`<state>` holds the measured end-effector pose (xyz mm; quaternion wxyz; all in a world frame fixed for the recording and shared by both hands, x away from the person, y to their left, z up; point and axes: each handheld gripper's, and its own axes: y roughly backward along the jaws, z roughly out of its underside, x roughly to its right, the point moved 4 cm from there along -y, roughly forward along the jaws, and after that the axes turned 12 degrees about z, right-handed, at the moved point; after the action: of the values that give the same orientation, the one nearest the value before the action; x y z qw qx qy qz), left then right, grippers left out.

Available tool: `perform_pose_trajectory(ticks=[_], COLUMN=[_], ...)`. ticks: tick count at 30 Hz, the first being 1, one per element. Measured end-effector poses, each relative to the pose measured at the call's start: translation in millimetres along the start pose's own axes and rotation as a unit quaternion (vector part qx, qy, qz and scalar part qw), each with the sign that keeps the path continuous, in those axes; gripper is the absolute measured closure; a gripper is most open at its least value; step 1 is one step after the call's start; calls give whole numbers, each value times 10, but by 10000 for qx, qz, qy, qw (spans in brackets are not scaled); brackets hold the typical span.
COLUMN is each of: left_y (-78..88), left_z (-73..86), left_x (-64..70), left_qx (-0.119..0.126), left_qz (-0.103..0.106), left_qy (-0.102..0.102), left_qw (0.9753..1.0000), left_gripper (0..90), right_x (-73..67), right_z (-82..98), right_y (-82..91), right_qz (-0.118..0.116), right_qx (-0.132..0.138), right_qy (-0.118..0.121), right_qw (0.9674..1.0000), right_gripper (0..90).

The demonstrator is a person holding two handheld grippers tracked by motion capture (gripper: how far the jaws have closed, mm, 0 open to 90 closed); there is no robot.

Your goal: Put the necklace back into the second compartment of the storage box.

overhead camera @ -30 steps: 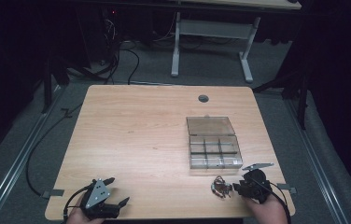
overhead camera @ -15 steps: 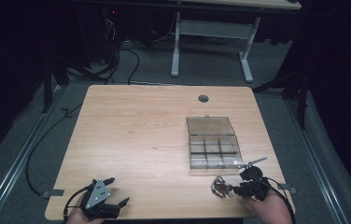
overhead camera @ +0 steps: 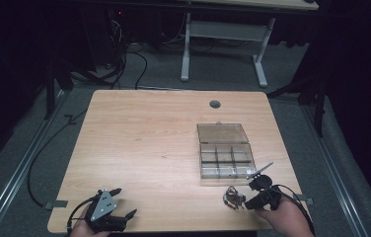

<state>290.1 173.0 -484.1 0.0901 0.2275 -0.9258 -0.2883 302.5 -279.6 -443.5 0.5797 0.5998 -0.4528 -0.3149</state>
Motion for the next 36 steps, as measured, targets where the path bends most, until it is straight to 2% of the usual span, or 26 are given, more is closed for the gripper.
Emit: perform_pose_trajectory(ticks=[4,8,12,19,21,26,30,33,36], left_y=[-3,-3,-3,2,3,5,3,2,3], left_z=[-1,-1,-1,1,2,2,1,2,2], left_x=[-2,0,3,0,0,1,2,4,5], left_qx=[-12,-18,-13,3,4,-1,-5,-14,-10], left_qz=[3,6,10,27,28,31,37,36,28], left_qy=[2,-8,-15,-8,-12,-25,-34,-43,-44], left_qw=[10000,10000,10000,10000,10000,10000,10000,10000,10000], left_gripper=[143,144,143,144,143,144,144,144,143], right_x=[-23,-104,-190,-311,-333,-383,-425,-443,-440], right_z=[-26,-75,-135,-315,-374,-449,-437,-409,-407], right_y=[47,83,77,30,13,-73,-141,-182,-149], right_qz=[-60,-171,-140,-97,-55,38,76,255,326], right_qx=[-77,-53,-21,81,130,26,-71,-91,-13], right_qy=[56,181,321,460,509,710,790,942,914], right_qw=[9999,9997,9994,9989,9986,9975,9968,9952,9953], right_gripper=[474,386,287,203,197,188,194,213,337])
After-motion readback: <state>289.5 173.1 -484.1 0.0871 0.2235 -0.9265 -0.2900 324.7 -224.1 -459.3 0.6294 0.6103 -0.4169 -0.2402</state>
